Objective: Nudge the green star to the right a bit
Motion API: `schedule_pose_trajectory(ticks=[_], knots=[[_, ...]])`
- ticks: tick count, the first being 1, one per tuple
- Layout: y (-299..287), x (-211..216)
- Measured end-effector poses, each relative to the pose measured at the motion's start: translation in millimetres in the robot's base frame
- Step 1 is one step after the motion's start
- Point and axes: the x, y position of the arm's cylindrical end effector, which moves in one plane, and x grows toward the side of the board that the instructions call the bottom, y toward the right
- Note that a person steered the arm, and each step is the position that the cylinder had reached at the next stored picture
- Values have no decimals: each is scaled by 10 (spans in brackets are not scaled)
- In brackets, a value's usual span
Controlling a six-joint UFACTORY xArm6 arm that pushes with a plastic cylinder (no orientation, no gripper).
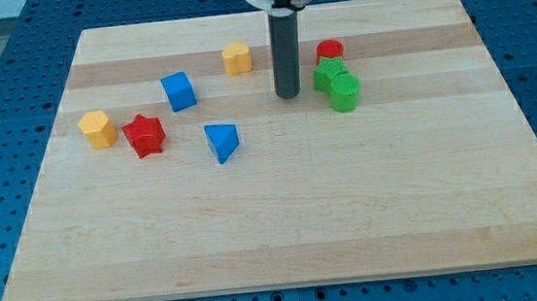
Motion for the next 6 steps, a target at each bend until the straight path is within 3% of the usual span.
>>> schedule_pose_trajectory(ticks=[6], knots=[[249,-132]])
